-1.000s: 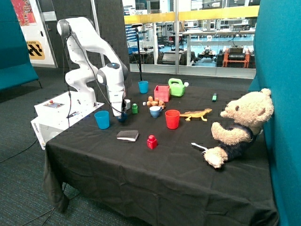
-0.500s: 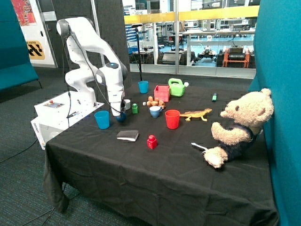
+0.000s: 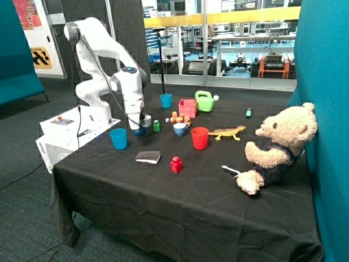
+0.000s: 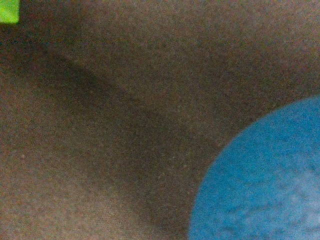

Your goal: Put the ball in the red pot

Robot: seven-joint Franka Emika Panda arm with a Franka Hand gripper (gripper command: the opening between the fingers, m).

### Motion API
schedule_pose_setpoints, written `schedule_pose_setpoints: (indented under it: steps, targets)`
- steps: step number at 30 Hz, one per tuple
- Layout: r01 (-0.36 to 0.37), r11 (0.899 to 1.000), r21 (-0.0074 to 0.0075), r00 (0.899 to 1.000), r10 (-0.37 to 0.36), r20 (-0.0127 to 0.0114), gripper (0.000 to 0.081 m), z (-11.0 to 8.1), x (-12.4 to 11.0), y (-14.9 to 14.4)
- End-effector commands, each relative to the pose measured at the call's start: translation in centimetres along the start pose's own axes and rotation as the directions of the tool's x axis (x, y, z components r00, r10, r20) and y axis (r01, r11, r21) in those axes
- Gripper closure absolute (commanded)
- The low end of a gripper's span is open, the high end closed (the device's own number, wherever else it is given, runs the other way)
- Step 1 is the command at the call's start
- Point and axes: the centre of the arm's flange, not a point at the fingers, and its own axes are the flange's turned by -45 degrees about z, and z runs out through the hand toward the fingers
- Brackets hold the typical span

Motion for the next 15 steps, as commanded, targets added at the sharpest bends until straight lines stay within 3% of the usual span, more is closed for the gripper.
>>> schedule_pose_setpoints:
  steps: [1,15]
  targets:
    - [0.018,1.0,0.0035,1.0,-0.018,0.0054,0.0808,-1.9,0.7,0.1]
    - [0.057,0.998,0.0038,0.998,-0.057,0.0052,0.0808,-4.8,2.7,-1.0]
